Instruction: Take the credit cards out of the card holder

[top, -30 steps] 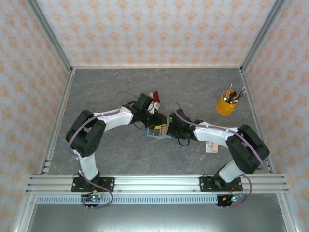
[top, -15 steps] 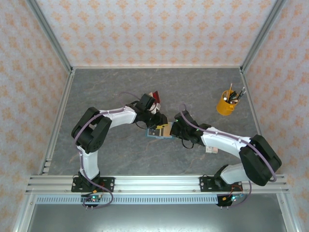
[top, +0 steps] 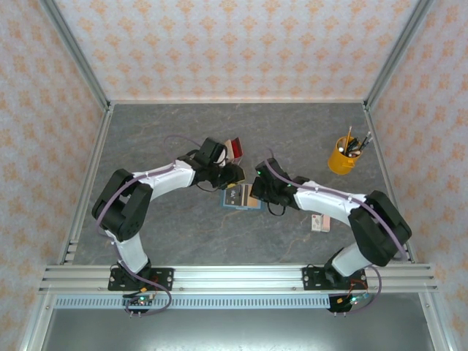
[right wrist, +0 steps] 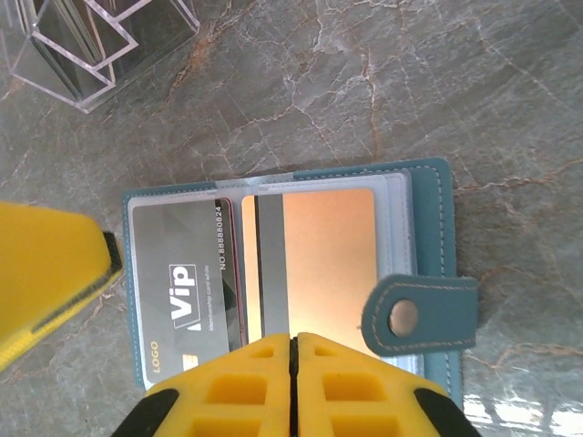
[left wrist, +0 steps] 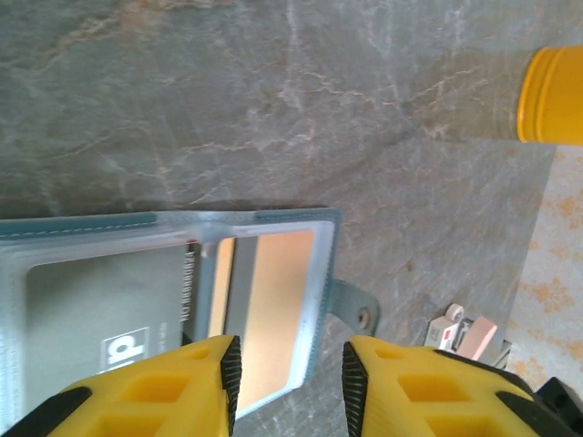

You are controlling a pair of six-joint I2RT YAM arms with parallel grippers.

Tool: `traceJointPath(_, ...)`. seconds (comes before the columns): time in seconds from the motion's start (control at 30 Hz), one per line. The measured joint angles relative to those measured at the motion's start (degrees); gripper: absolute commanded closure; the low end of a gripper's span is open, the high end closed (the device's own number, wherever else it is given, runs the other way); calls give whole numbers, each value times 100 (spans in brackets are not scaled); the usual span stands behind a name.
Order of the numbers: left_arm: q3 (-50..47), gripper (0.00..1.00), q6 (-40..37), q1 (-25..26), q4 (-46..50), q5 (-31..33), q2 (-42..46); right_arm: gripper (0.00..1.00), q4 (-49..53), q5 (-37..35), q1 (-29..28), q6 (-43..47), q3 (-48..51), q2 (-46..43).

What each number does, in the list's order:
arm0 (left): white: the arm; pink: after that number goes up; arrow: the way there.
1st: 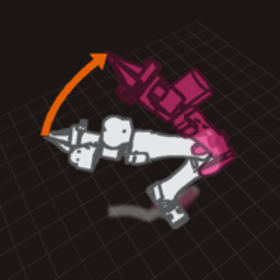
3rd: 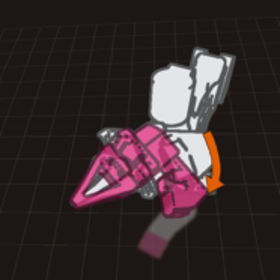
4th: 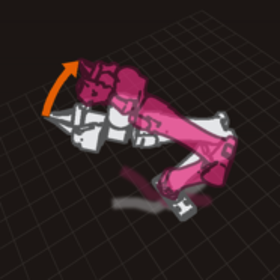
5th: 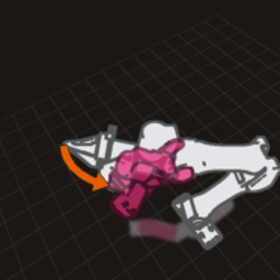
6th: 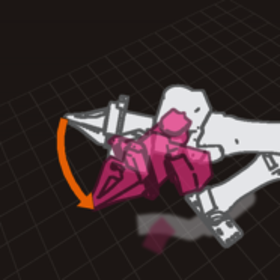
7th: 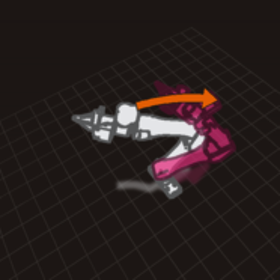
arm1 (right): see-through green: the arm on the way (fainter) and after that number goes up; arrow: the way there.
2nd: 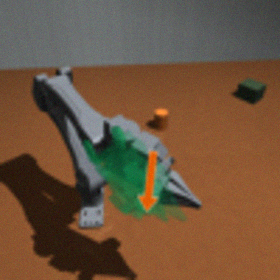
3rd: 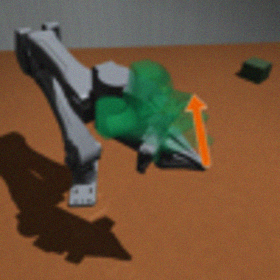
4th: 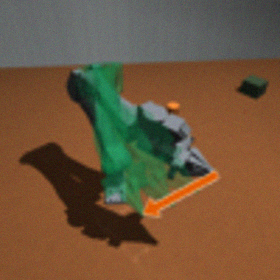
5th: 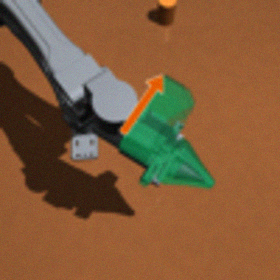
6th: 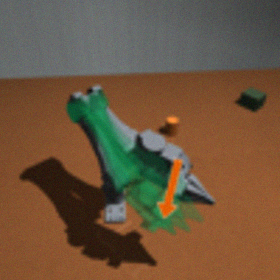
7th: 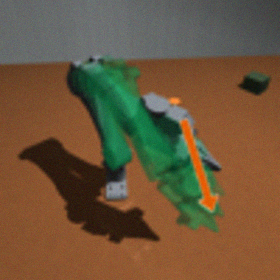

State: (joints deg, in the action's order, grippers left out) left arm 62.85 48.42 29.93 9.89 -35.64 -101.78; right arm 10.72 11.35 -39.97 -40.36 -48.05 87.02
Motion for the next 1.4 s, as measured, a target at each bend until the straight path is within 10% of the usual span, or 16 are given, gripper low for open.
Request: traceJointPath(1.4,-46,73,-455,81,-254,-748,-748,85,575,-109,90,-144,-577,1080)
